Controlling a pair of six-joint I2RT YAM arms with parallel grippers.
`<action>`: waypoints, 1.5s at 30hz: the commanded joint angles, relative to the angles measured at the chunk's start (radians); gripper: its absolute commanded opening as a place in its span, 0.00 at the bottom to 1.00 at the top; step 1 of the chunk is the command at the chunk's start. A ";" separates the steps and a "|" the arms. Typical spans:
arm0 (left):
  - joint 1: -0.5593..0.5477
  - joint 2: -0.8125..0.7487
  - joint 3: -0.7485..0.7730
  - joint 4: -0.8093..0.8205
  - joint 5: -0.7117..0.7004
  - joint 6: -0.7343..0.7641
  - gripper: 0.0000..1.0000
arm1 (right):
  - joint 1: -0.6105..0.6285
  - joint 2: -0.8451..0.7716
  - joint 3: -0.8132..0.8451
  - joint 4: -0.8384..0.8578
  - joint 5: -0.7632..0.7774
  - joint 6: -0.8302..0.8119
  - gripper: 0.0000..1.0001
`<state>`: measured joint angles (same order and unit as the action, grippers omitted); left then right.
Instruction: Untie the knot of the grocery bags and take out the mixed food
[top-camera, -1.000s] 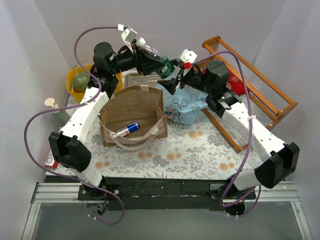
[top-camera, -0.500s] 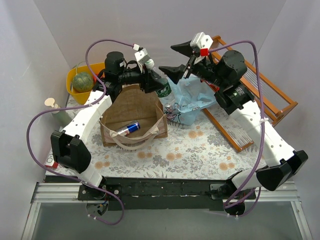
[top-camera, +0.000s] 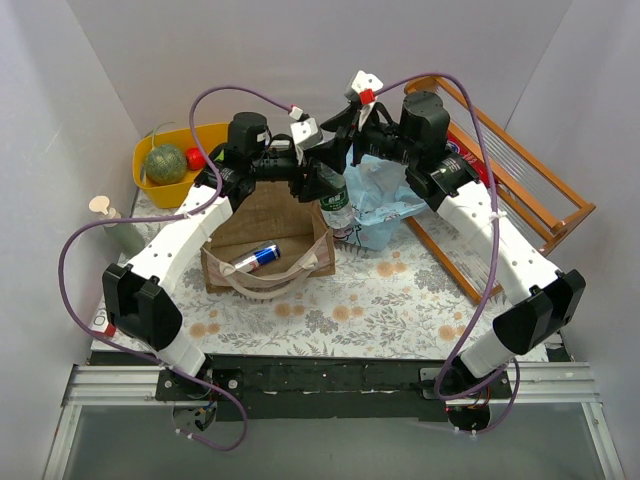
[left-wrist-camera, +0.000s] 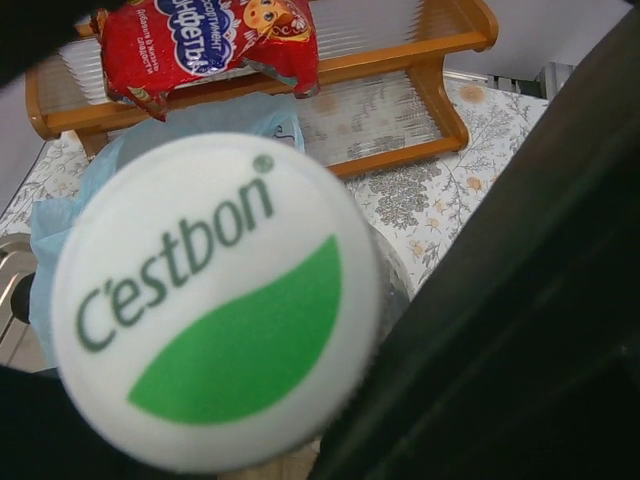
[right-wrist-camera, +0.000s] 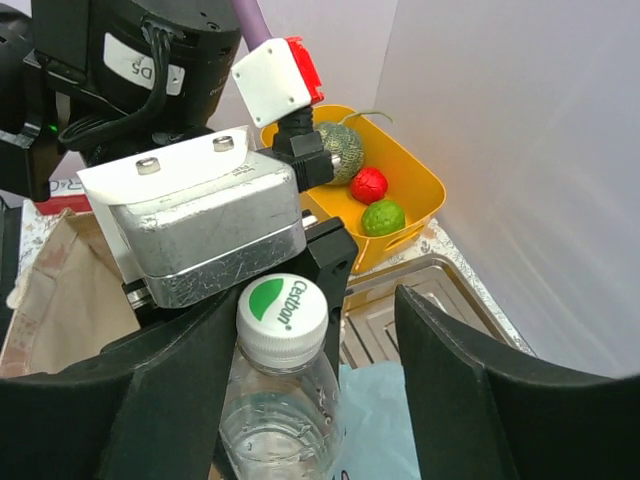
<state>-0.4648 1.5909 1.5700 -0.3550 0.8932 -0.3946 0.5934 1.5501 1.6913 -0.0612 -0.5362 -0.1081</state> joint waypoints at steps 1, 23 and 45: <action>-0.020 -0.082 0.065 0.019 0.001 0.053 0.00 | 0.003 0.015 0.035 -0.043 -0.030 0.001 0.68; -0.026 -0.100 0.027 0.103 -0.122 0.005 0.23 | -0.015 0.018 -0.010 -0.078 -0.182 -0.025 0.01; -0.026 -0.212 -0.130 0.146 -0.350 -0.038 0.98 | -0.556 0.166 0.441 0.017 -0.130 0.099 0.01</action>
<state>-0.4923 1.4288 1.4544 -0.2028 0.5655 -0.4313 0.1055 1.6989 2.0441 -0.1802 -0.7319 -0.0338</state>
